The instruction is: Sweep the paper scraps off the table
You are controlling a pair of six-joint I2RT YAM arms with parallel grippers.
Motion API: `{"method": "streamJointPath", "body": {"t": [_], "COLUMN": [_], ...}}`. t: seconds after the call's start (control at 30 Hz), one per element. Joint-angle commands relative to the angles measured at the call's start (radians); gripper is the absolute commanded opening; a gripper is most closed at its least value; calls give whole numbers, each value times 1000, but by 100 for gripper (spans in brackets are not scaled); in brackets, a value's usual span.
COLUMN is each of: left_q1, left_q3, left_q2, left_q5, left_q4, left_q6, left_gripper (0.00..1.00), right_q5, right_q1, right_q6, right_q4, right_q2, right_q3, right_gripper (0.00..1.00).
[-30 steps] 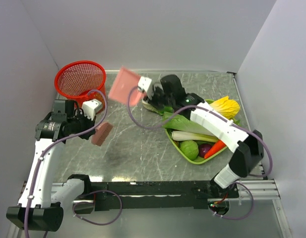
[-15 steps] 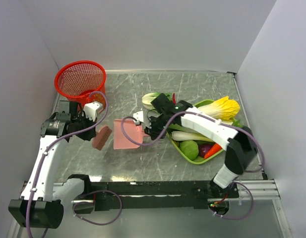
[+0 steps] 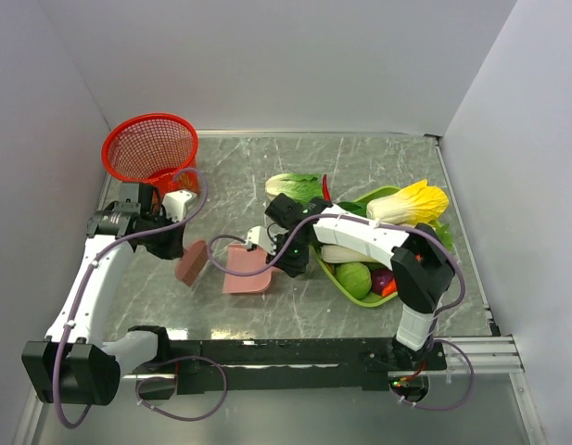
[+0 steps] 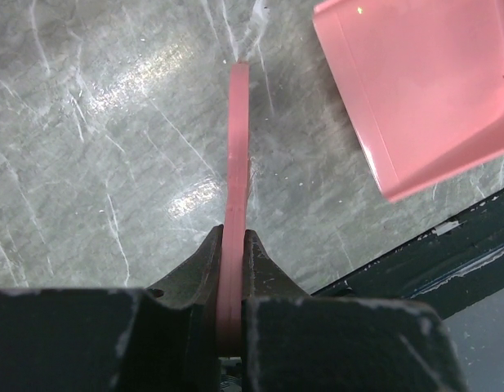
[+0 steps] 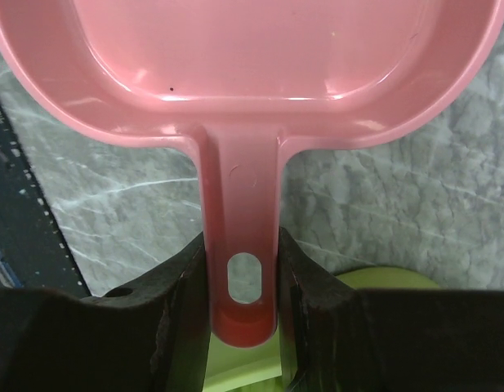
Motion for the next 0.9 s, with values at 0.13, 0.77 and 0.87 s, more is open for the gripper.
{"method": "streamJointPath", "body": {"t": [0.13, 0.77, 0.87], "left_q1": [5, 17, 31], "left_q3": [26, 83, 103], "left_q2": [36, 94, 105], "left_q5": [46, 129, 154], "left_q4": [-4, -76, -76], "left_q6": [13, 45, 33], "left_gripper": [1, 1, 1], "right_q5": [74, -32, -49], "right_q1": [17, -26, -46], "right_q6": [23, 109, 187], "right_q4": [-14, -6, 78], "right_q2": [51, -49, -121], "right_q3": [-11, 115, 130], "right_gripper": [2, 58, 63]}}
